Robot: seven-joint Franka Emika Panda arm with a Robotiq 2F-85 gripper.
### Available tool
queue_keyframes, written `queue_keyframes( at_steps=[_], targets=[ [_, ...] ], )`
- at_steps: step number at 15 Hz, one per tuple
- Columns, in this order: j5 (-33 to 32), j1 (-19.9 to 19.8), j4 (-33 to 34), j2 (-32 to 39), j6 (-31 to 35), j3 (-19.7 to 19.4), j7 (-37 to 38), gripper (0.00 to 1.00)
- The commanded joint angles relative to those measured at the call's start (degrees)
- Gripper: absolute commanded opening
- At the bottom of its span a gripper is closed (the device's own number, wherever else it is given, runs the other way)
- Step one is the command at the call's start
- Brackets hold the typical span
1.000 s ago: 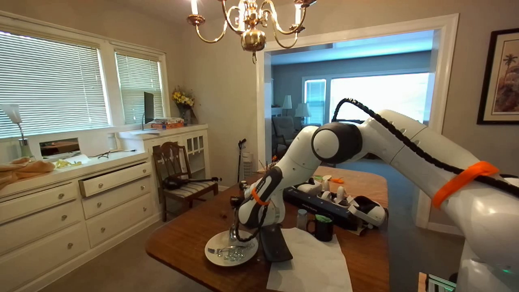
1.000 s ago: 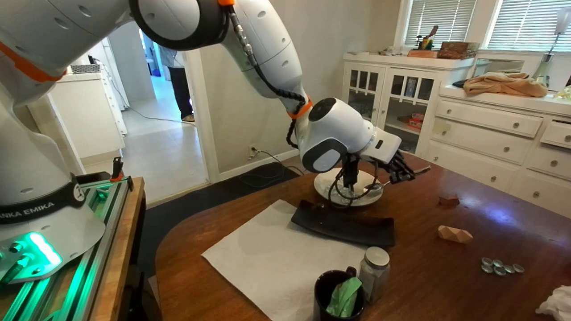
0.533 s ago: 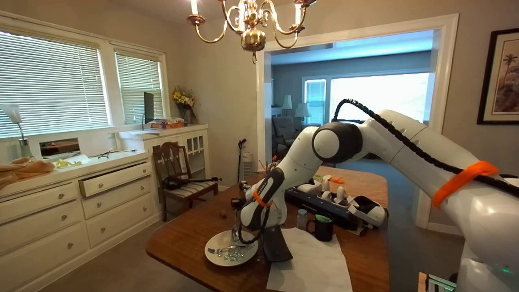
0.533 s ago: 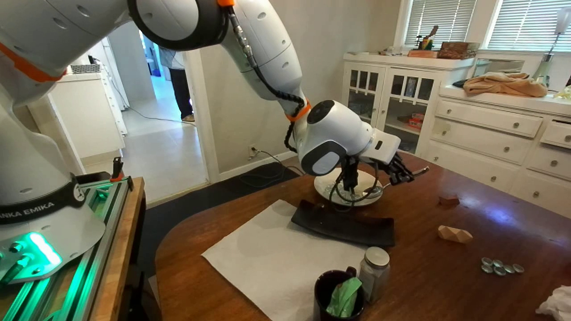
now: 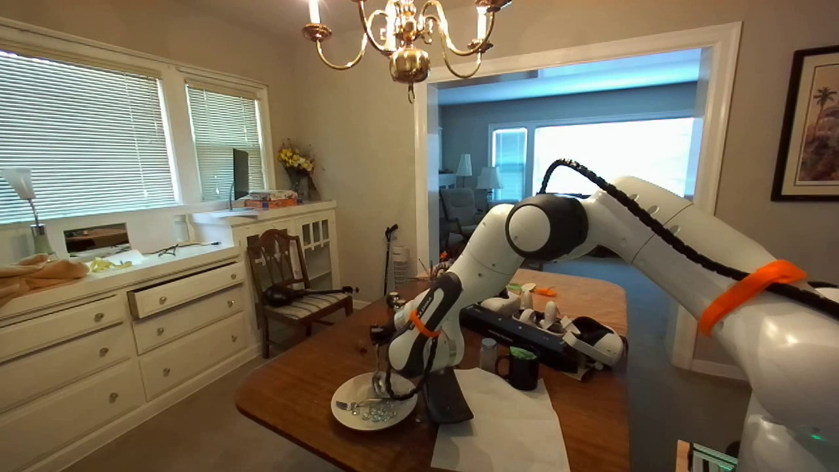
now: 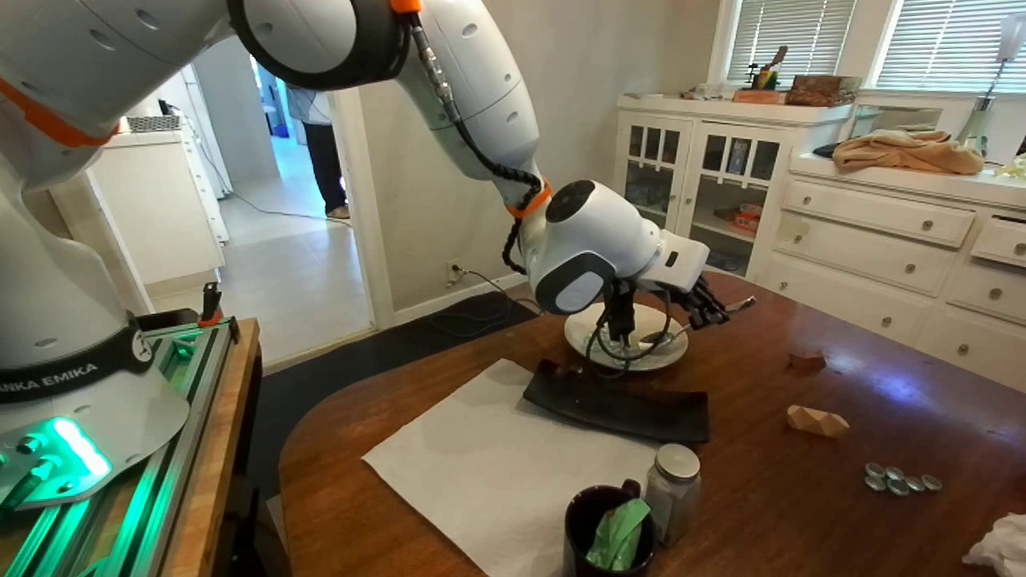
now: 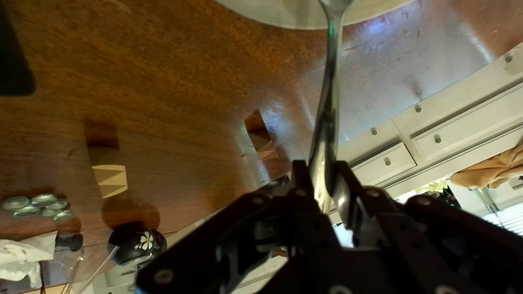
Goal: Use the spoon to remove the objects from the white plate
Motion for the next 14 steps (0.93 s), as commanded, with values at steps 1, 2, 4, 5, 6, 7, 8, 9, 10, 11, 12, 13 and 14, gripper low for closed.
queue_keyframes(
  at_steps=[1, 2, 4, 5, 6, 7, 8, 9, 10, 11, 12, 13, 14],
  targets=[
    [-2.2, -1.8, -5.0, -2.8, 0.0, 1.1, -0.8, 0.05],
    [-2.4, -2.0, -6.3, -3.6, -0.5, 0.9, -0.9, 0.05],
    [-2.6, -2.5, -8.7, -5.7, -1.8, 0.6, -1.1, 0.05],
    [-2.4, -2.6, -10.0, -7.0, -2.6, 0.3, -1.2, 0.05],
    [-2.2, -2.6, -11.2, -8.2, -2.8, -0.3, -1.7, 0.05],
    [-2.0, -2.5, -12.3, -9.3, -3.3, -0.9, -2.2, 0.05],
    [-1.3, -1.9, -13.4, -10.6, -4.0, -2.1, -2.8, 0.05],
    [-0.8, -1.3, -14.2, -11.7, -4.6, -3.2, -3.4, 0.05],
    [1.7, 1.3, -14.9, -13.0, -6.2, -6.6, -4.4, 0.05],
    [4.6, 4.5, -15.7, -14.1, -8.0, -10.3, -5.1, 0.05],
    [6.0, 6.6, -15.7, -14.7, -10.0, -12.9, -5.5, 0.05],
    [8.5, 10.7, -15.9, -15.4, -13.4, -17.6, -5.7, 0.05],
    [9.2, 13.1, -16.2, -16.0, -17.0, -20.5, -5.7, 0.05]
  ],
)
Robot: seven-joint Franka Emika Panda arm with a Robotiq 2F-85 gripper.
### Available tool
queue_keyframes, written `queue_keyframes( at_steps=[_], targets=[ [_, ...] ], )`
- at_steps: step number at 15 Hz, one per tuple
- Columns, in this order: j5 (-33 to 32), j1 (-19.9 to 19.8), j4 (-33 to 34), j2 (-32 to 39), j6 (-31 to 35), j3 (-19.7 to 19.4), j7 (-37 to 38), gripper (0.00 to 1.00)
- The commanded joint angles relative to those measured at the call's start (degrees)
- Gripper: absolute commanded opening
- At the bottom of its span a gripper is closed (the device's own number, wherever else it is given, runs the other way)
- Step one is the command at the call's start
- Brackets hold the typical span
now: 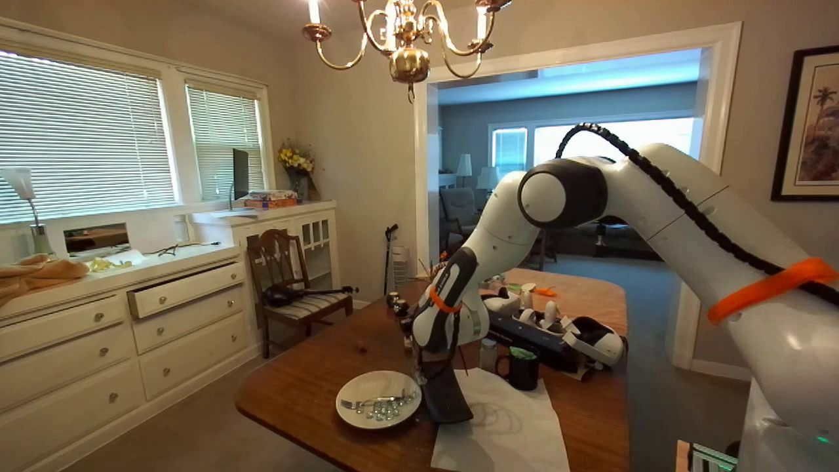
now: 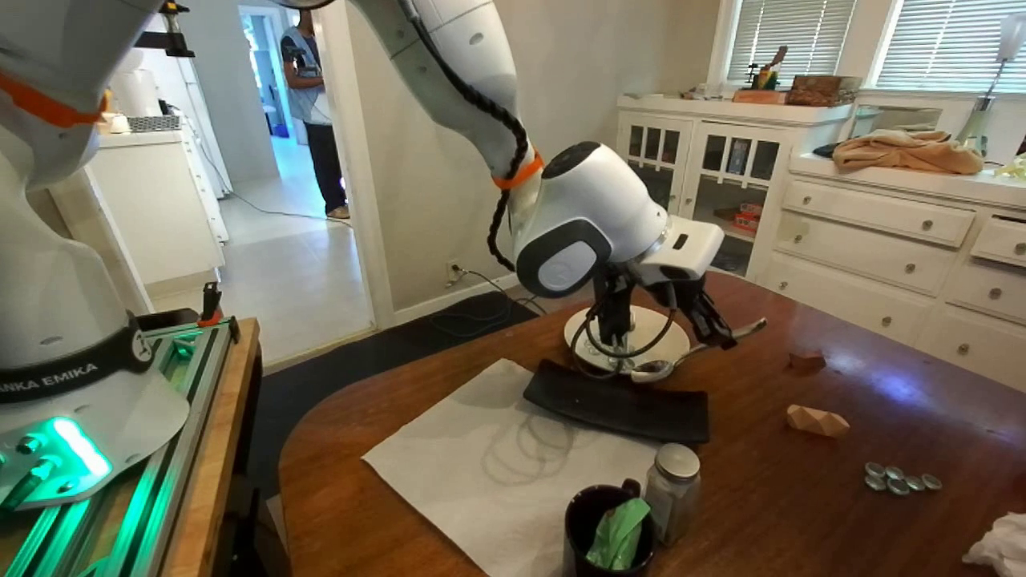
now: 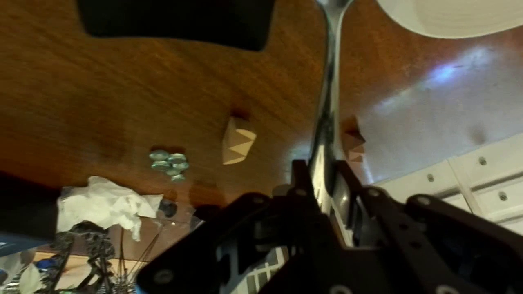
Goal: Use the spoon to remove the objects from the white plate
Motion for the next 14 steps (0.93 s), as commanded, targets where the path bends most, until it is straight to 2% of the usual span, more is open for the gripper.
queue_keyframes(
  at_steps=[1, 3, 4, 7, 11, 14],
  targets=[
    [5.4, 11.7, -3.3, -3.8, -11.8, -12.8, -0.4, 0.05],
    [4.3, 15.2, -2.8, -4.1, -17.4, -16.5, 1.0, 0.05],
    [3.0, 14.1, -2.3, -4.1, -16.9, -14.9, 1.8, 0.05],
    [3.5, 14.6, -1.4, -4.5, -16.1, -13.8, 3.8, 0.05],
    [4.9, 11.3, -1.0, -5.2, -11.6, -7.3, 5.3, 0.05],
    [5.4, 8.9, -0.2, -3.2, -3.7, -1.4, 5.7, 0.05]
  ],
)
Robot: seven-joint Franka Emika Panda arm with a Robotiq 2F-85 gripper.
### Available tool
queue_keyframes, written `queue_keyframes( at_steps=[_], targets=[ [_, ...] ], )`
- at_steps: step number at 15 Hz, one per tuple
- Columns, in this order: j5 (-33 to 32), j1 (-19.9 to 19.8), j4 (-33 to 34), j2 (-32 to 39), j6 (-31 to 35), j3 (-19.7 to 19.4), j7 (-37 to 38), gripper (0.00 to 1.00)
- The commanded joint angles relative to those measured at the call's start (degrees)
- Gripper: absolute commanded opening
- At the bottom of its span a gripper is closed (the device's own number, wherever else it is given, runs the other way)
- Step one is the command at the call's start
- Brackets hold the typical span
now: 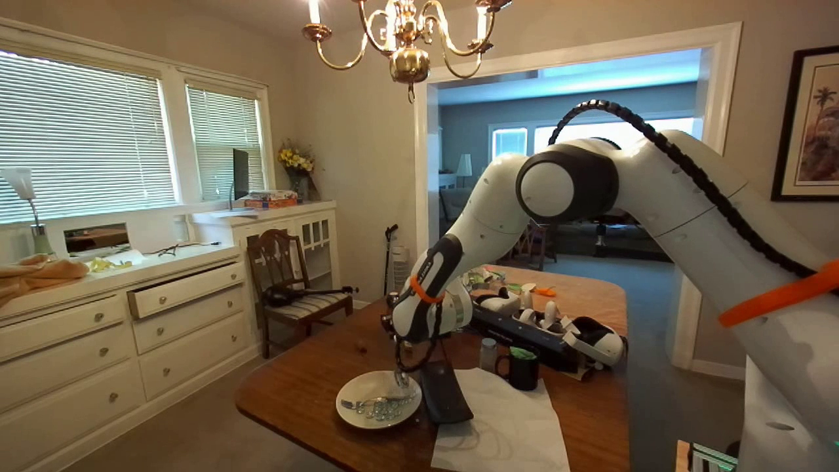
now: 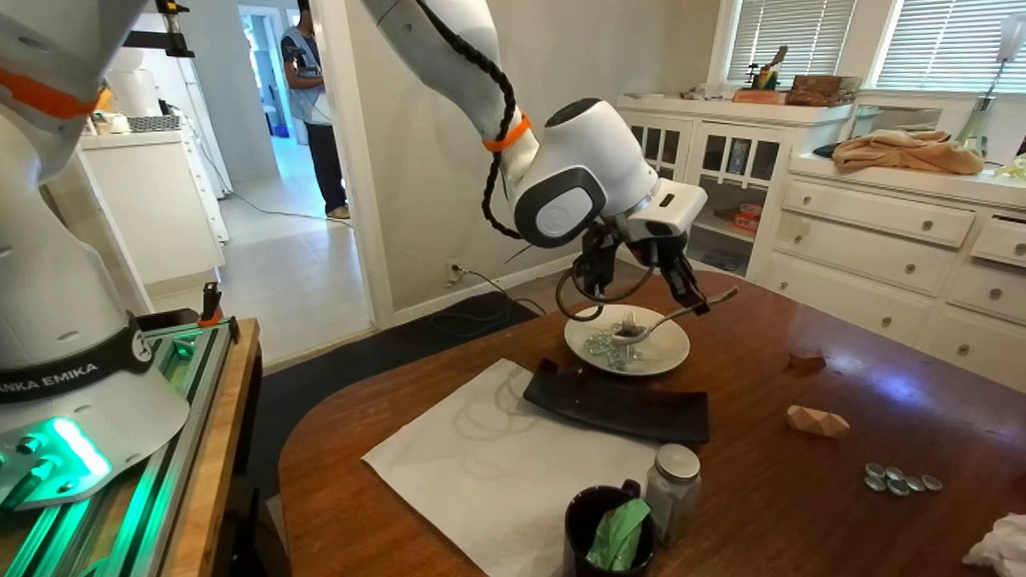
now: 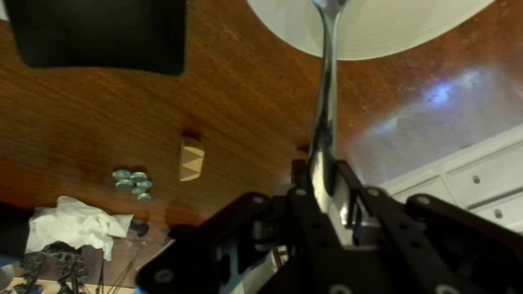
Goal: Use the spoon to remove the objects from the white plate
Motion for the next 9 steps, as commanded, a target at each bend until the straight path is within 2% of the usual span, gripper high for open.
queue_keyframes(
  at_steps=[1, 6, 9],
  targets=[
    [1.1, -3.4, 0.5, 1.7, 7.9, 7.1, 0.3, 0.05],
    [-2.5, -6.9, 0.5, 5.1, 16.6, 13.8, -1.0, 0.05],
    [-7.4, -9.3, 1.1, 7.7, 21.5, 16.5, -2.2, 0.05]
  ],
)
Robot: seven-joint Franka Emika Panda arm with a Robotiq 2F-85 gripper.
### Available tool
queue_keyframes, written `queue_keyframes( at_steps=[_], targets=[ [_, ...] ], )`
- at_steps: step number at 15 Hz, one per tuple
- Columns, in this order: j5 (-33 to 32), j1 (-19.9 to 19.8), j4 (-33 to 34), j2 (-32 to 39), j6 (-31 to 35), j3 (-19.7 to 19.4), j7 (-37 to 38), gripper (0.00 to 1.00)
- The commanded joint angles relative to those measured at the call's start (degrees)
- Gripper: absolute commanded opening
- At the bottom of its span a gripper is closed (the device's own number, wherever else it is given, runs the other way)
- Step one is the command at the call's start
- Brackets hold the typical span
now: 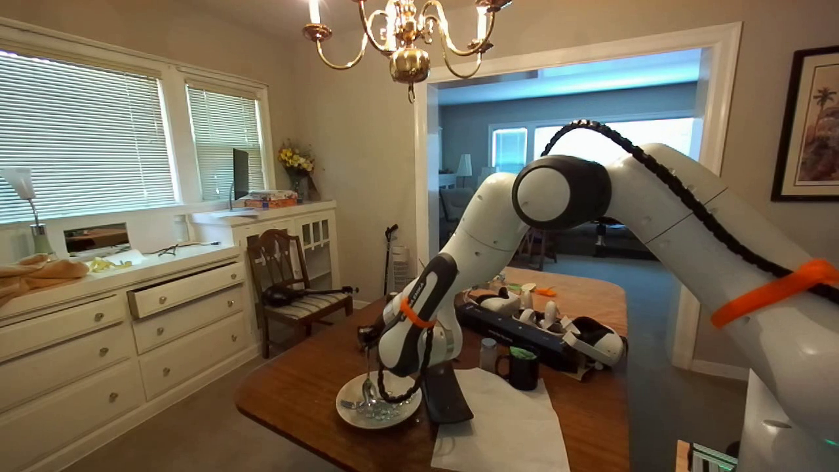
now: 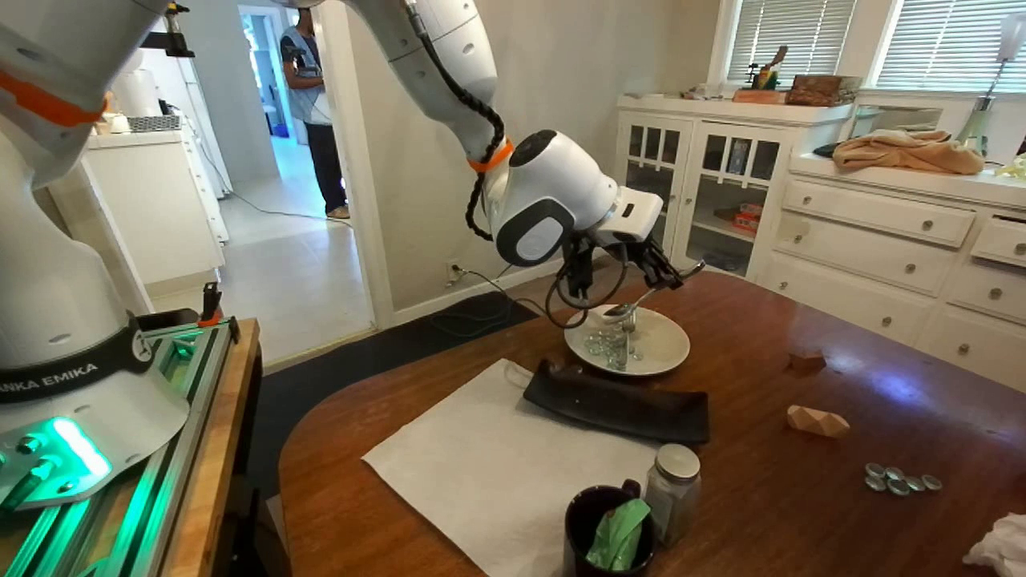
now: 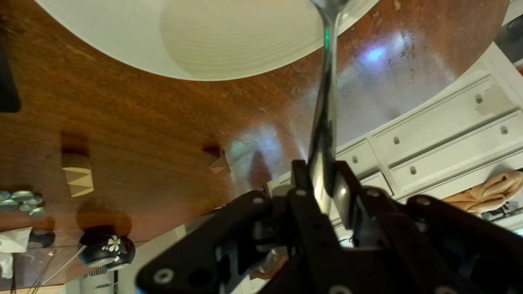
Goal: Use the spoon to remove the objects from the white plate
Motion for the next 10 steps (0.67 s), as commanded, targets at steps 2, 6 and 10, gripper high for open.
queue_keyframes(
  at_steps=[2, 6, 10],
  targets=[
    [-8.6, -4.4, 1.6, 4.3, 7.6, 4.1, -1.5, 0.05],
    [-17.1, -7.1, 2.9, 7.0, 12.8, 5.8, -1.8, 0.05],
    [-23.8, -8.9, 4.8, 10.0, 15.1, 6.9, -1.3, 0.05]
  ],
)
